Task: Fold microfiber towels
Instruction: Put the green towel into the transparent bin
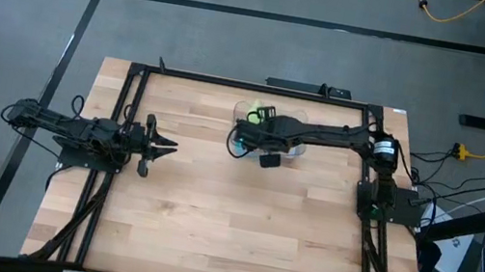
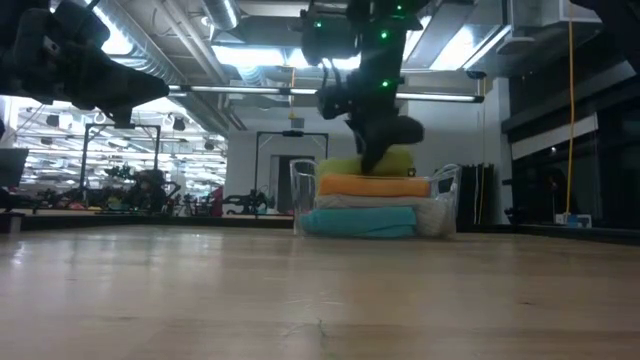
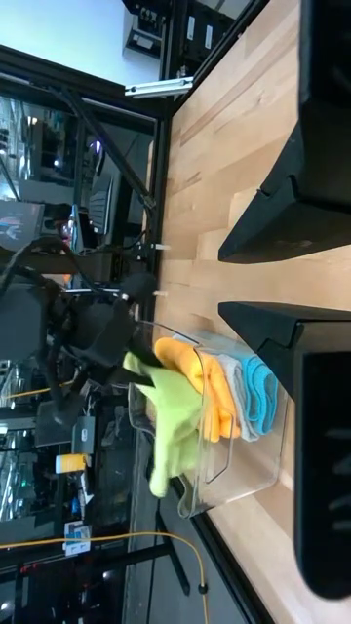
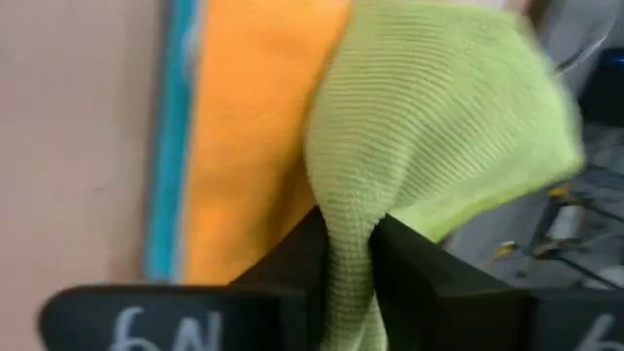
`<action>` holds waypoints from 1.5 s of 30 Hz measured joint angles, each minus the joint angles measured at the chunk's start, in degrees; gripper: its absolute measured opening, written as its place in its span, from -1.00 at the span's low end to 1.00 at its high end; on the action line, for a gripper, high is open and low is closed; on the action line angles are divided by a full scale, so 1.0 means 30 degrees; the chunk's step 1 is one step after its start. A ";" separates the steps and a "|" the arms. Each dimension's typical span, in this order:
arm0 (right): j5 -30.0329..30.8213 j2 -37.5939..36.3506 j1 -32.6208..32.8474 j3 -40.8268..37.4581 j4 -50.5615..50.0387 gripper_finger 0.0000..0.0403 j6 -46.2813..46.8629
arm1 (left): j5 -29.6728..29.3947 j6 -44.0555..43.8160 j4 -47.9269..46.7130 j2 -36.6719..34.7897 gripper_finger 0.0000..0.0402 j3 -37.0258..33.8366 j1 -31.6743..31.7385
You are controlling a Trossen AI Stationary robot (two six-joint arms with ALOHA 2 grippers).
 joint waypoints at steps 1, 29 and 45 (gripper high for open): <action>-0.0435 0.0000 0.0000 0.0137 -0.0424 -0.58 0.0444 | 0.0001 0.0000 0.0000 0.0000 -0.67 0.0000 0.0000; 0.0767 -0.0703 -0.0748 0.1294 0.1639 -0.41 0.5365 | 0.0006 0.0000 0.0000 0.0000 -0.67 0.0000 0.0007; -0.1730 -0.0670 -0.1560 -0.4815 1.0034 -0.41 0.4994 | 0.0005 0.0000 0.0000 -0.0007 -0.67 0.0000 0.0007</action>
